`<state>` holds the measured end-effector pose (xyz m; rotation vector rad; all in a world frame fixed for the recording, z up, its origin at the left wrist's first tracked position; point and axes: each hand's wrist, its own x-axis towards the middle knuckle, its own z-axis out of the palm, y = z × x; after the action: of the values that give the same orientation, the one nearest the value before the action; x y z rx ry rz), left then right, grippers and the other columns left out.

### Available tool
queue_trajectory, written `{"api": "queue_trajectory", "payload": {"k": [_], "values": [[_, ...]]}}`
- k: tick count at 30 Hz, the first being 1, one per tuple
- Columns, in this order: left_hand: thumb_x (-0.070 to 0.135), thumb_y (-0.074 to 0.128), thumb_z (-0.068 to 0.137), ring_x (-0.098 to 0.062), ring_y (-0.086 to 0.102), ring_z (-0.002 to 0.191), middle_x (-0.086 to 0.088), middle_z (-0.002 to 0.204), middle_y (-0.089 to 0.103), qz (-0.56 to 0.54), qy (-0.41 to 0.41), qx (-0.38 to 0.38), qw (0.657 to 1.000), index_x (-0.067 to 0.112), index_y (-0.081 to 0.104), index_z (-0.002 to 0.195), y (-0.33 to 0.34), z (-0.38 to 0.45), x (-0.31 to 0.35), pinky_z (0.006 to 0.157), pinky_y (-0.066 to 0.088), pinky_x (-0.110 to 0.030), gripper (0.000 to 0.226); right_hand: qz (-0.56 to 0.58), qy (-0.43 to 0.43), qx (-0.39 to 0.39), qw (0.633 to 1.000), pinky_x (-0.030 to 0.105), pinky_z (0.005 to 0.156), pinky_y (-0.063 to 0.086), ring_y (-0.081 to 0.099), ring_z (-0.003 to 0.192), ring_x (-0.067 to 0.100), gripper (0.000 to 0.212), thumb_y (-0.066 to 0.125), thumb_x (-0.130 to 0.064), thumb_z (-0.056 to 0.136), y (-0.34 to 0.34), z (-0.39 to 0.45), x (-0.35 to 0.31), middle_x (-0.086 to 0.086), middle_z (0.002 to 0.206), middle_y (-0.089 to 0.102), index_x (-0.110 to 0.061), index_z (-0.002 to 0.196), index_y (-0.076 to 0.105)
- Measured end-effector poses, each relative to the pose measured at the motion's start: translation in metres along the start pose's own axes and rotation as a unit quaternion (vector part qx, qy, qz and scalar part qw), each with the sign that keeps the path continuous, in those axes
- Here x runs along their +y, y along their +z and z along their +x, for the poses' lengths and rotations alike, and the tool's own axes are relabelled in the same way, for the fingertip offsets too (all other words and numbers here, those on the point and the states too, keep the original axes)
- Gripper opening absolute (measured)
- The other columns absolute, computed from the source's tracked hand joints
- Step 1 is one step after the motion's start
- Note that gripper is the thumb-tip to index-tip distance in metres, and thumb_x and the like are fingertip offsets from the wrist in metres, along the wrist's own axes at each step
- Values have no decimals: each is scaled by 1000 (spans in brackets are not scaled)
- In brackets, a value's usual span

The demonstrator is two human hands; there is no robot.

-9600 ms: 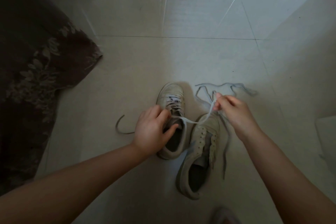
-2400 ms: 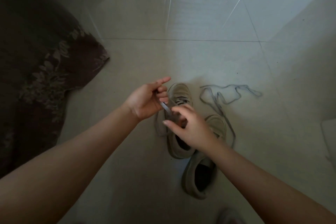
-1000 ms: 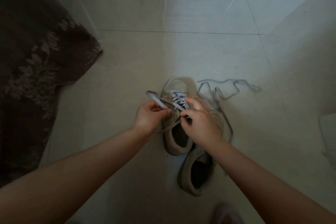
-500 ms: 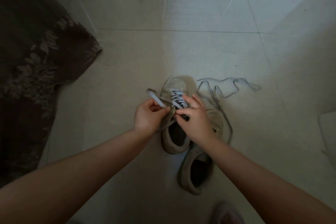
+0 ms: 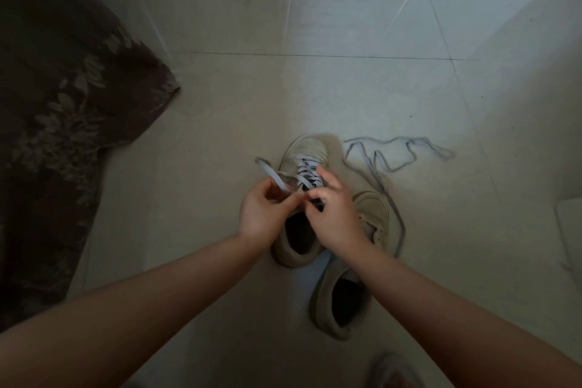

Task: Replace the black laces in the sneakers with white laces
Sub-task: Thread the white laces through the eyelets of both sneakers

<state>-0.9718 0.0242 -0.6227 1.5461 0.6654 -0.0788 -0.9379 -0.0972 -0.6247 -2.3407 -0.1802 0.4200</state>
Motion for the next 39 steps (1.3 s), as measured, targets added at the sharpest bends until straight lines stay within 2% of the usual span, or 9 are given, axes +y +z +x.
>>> {"api": "queue_trajectory", "payload": {"k": [6,11,18,20,23,25,28,34,39], "values": [[16,74,79,4,58,64,4,72,65,83,59,0,995,17,63,78,-1,3,-3,62,44,-9,11,34,-8,3,999,36,115,24,29,141,19,14,60,-6,87,-5,-4,-4,7,148,39,-16,78,57],[21,75,79,4,52,55,8,63,61,90,52,35,994,17,58,70,-4,9,-7,56,41,-9,19,188,44,24,981,6,96,34,48,121,6,16,50,-6,96,-31,-8,-15,-3,131,54,-13,81,51],[18,75,78,-4,51,57,2,64,58,112,83,45,989,10,57,79,-1,19,-5,57,41,-14,20,588,209,25,781,29,62,53,53,47,10,26,32,-5,102,-45,-4,-21,0,53,51,-10,78,43],[19,75,79,-5,52,58,2,65,58,117,92,43,988,11,58,87,-2,21,-5,56,41,-12,21,550,241,43,798,19,44,35,35,37,4,28,33,-7,102,-43,-2,-16,-5,48,42,-14,76,42],[20,74,80,-3,56,63,2,70,61,108,88,40,989,19,55,102,-4,20,-3,58,41,-5,29,163,118,-10,980,20,50,33,42,49,3,17,49,-24,97,-56,-2,3,-9,59,46,-23,81,53],[20,75,80,-1,57,64,2,71,61,107,95,39,989,19,53,110,-4,20,-4,60,42,-4,37,-106,18,-103,989,24,60,40,53,64,5,15,59,-40,90,-62,-3,10,-10,68,57,-28,81,59],[20,74,80,1,57,66,4,71,61,119,108,35,986,18,51,119,-5,19,-4,65,42,-5,45,-180,-40,-136,973,28,67,46,60,72,6,14,60,-41,88,-65,-10,4,-9,72,64,-32,78,62],[18,72,82,6,55,62,6,67,58,134,127,37,982,14,55,119,-5,21,-6,62,38,-1,42,205,-62,-114,970,14,96,39,56,108,0,27,45,-24,97,-73,-23,-12,-7,106,65,-25,76,63],[19,71,83,0,53,59,1,69,59,148,140,28,979,15,57,116,-3,20,-6,58,39,-5,36,627,184,-92,751,33,75,53,37,42,10,44,28,-18,101,-63,-18,-17,-3,46,32,-14,60,40]]}}
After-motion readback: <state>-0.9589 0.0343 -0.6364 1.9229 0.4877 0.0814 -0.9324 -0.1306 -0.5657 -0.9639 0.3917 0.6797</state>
